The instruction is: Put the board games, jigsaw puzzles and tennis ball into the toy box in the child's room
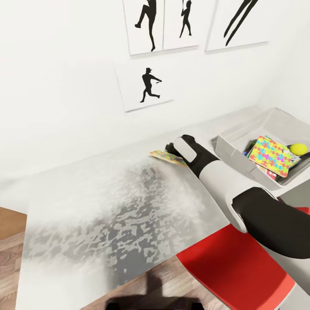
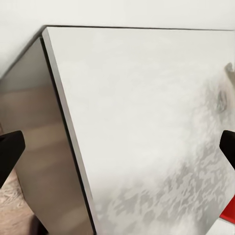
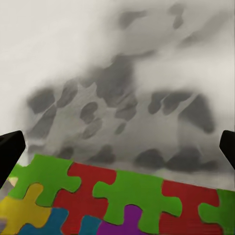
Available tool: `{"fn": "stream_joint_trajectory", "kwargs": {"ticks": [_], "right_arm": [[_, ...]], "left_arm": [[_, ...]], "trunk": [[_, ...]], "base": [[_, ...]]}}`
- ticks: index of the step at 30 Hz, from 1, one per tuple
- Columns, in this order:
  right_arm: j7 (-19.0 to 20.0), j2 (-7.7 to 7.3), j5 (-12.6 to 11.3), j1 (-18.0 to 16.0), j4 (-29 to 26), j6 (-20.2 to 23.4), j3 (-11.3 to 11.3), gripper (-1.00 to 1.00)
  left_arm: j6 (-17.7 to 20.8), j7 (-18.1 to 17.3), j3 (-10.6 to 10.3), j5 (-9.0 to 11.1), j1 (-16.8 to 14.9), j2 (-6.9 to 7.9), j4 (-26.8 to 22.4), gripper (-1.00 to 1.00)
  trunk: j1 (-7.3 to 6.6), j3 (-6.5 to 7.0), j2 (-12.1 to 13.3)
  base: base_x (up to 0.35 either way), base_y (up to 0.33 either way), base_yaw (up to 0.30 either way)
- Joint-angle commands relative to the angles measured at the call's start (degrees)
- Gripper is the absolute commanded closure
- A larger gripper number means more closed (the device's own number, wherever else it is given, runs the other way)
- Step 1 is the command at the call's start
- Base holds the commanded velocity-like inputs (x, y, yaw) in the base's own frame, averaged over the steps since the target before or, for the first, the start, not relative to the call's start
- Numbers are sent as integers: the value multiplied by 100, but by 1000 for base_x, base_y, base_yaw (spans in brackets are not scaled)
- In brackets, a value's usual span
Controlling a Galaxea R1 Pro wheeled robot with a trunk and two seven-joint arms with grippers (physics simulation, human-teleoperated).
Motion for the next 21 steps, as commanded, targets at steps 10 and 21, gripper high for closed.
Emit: {"fn": "stream_joint_trajectory", "kwargs": {"ticks": [10,21], "right_arm": [[-21,0,-171,2,115,-47,26,-100],[-21,0,-174,2,129,-48,26,-100]], "left_arm": [[60,-20,-14,7,-11,2,5,-100],[67,-20,-12,7,-11,2,5,-100]], "trunk": [[2,-6,-3],[2,-6,-3]], "base": [[0,28,0],[-26,16,0]]}}
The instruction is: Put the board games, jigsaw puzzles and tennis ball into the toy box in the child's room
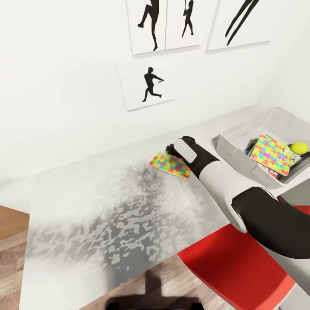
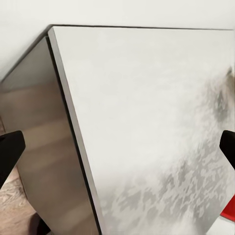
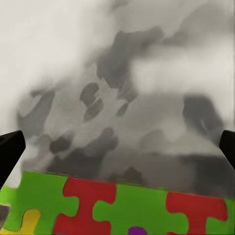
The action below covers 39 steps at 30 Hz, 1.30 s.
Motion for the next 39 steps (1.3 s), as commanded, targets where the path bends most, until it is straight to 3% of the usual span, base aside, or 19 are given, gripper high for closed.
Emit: {"fn": "stream_joint_trajectory", "kwargs": {"ticks": [1,39], "right_arm": [[-36,0,-100,0,12,36,-12,-100],[-40,0,-105,0,10,36,-12,-100]], "left_arm": [[61,-20,-12,9,-8,4,4,-100],[55,-20,-12,9,-8,4,4,-100]], "trunk": [[1,-6,-3],[1,-6,-3]], "base": [[-27,1,0],[-51,43,0]]}}
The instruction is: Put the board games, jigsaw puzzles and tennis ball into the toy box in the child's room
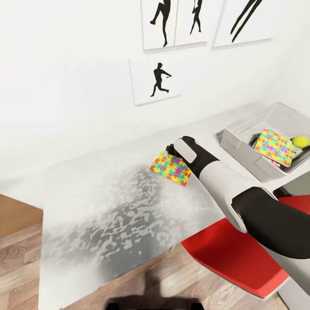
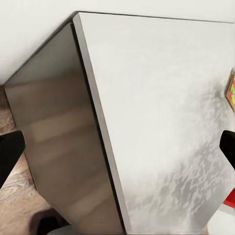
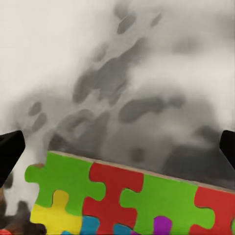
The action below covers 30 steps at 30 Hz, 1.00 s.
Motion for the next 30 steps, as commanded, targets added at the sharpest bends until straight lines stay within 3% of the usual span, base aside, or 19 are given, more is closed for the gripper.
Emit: {"fn": "stream_joint_trajectory", "kwargs": {"ticks": [1,14,30], "right_arm": [[-32,0,-133,0,3,20,-12,-100],[-31,0,-134,0,3,23,-12,-100],[-31,0,-134,0,3,29,-12,-100]], "left_arm": [[61,-19,-12,8,-9,3,5,-100],[59,-19,-12,8,-9,9,5,-100],[59,-19,-12,8,-9,11,5,-100]], "trunk": [[0,-6,-4],[0,-6,-4],[0,-6,-4]], "base": [[-129,70,0],[-41,14,0],[-15,97,0]]}}
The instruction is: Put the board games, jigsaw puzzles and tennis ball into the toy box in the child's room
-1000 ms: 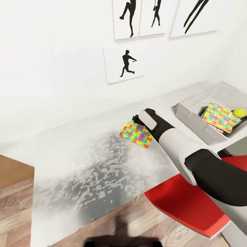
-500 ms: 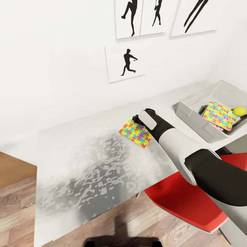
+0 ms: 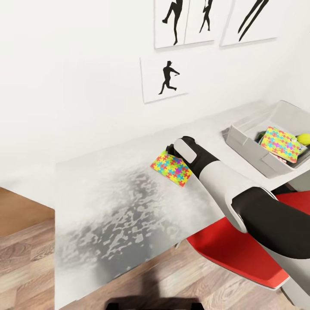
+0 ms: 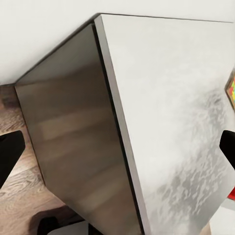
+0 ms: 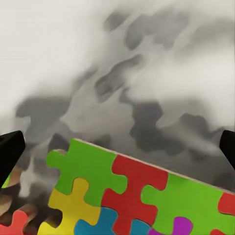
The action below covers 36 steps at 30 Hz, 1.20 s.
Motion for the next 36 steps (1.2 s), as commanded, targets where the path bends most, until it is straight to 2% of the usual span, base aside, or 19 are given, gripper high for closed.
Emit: {"fn": "stream_joint_trajectory", "kwargs": {"ticks": [1,25,36], "right_arm": [[-31,0,-138,1,3,20,-15,-100],[-27,0,-138,1,11,20,-15,-100],[-26,0,-138,1,12,20,-19,-100]], "left_arm": [[60,-20,-13,8,-10,2,4,-100],[68,-21,-13,12,-10,3,-13,-100],[69,-27,-13,17,-10,12,-13,-100]], "trunk": [[1,-6,-3],[1,-6,-3],[1,-6,-3]], "base": [[-14,37,0],[-28,59,0],[-138,96,0]]}}
